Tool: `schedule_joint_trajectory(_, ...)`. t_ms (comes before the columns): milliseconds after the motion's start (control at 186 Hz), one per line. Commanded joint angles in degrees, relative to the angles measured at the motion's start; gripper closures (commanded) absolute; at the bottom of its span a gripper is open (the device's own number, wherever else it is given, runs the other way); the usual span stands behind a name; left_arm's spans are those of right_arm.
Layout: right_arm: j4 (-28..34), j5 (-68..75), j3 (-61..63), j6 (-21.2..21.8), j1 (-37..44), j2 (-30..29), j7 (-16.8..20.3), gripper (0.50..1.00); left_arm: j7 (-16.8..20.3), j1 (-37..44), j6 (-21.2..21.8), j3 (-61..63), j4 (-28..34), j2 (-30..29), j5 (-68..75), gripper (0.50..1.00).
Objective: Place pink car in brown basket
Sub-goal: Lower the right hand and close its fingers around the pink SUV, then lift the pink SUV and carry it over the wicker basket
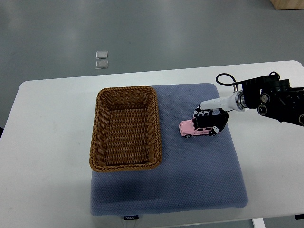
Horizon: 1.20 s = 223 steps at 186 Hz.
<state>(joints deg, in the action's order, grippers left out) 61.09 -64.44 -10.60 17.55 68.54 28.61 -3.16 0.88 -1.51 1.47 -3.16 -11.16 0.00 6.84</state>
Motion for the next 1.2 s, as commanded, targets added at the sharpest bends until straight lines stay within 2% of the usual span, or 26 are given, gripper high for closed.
schedule_joint_trajectory(0,0.0,-0.3,0.0,0.1,-0.3,-0.1,0.1,0.826,0.0,0.0,0.0,0.0,0.0,0.0,0.0,0.5)
schedule_joint_trajectory(75,0.0,-0.4,0.0,0.2,-0.3,-0.1,0.2,0.887,0.0,0.0,0.0,0.0,0.0,0.0,-0.1,0.5)
schedule_joint_trajectory(145,0.0,-0.4,0.0,0.2,-0.3,-0.1,0.3,0.979,0.0,0.0,0.0,0.0,0.0,0.0,-0.1,0.5)
schedule_joint_trajectory(178,0.0,-0.5,0.0,0.2,-0.2,-0.1,0.3,0.993,0.0,0.0,0.0,0.0,0.0,0.0,0.0,0.5)
schedule_joint_trajectory(457,-0.1,-0.4,0.4,0.7,0.8,0.7,0.3,0.993,0.0,0.0,0.0,0.0,0.0,0.0,0.0,0.5)
schedule_joint_trajectory(775,-1.8,1.9,0.8,1.4,11.1,1.3,-0.1,0.993,0.0,0.0,0.0,0.0,0.0,0.0,0.0,0.5)
schedule_joint_trajectory(985,-1.8,3.6,0.7,1.7,17.3,-0.8,-0.1,0.991,0.0,0.0,0.0,0.0,0.0,0.0,0.0,0.5)
schedule_joint_trajectory(1194,-1.8,5.1,0.8,2.0,20.8,-7.8,-0.1,0.991,0.0,0.0,0.0,0.1,0.0,0.0,-0.1,0.5)
